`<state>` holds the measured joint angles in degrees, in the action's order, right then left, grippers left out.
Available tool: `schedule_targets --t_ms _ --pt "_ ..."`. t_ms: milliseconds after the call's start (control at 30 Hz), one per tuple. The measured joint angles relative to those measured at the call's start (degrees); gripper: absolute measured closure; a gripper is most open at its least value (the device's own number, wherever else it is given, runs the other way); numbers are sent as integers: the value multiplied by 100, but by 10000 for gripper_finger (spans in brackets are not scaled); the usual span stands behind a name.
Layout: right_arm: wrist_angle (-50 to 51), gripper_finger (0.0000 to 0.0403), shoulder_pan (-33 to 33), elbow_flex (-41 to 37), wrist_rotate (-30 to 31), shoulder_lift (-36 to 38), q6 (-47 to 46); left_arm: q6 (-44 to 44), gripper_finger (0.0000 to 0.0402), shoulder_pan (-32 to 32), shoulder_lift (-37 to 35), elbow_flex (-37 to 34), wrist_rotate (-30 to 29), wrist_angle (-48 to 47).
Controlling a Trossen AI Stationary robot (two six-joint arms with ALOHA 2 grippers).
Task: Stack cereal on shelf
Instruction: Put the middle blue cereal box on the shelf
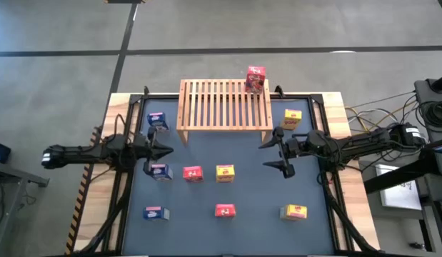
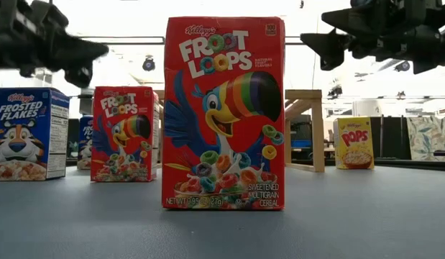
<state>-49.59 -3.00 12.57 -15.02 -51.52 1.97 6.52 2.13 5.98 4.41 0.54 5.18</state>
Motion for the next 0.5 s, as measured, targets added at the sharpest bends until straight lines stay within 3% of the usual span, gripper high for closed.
schedule_targets --t_ms 300,500 --pt "7 117 2 25 -36 -14 -129 17 402 -1 316 2116 -122 -2784" --pt "11 117 6 23 -39 -14 -242 184 402 -9 800 2828 -295 -3906"
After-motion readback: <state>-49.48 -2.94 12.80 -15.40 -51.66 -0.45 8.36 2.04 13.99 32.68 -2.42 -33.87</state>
